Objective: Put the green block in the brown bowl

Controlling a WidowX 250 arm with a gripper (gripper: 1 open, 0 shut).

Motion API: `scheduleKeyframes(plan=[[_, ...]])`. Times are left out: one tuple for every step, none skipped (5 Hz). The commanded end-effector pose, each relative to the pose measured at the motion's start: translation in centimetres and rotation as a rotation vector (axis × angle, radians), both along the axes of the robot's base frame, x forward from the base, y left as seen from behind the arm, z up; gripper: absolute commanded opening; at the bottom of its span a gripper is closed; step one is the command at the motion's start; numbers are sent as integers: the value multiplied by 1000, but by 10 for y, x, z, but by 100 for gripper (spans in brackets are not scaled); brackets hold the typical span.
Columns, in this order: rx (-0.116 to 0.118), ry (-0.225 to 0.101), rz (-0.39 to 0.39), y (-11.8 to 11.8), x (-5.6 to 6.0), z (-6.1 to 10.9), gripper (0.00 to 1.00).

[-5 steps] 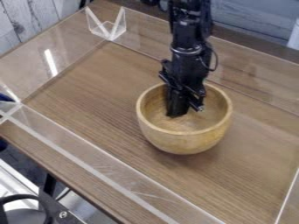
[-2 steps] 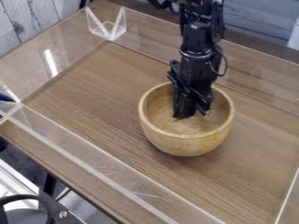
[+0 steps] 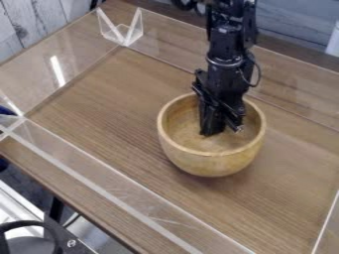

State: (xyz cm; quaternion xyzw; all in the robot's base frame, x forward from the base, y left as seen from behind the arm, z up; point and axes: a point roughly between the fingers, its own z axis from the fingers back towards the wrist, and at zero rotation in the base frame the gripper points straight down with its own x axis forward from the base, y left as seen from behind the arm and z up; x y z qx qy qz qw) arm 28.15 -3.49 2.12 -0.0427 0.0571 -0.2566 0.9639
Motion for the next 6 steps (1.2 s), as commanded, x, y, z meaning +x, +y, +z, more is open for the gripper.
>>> scheduleKeyframes(plan=[[-12, 2, 8, -10, -7, 7, 0], [-11, 12, -24, -11, -7, 15, 100], [-9, 15, -53, -12, -6, 25, 100], [-1, 16, -80, -13, -4, 38, 100], [13, -2, -62, -13, -2, 39, 100], [25, -20, -45, -13, 1, 40, 100]])
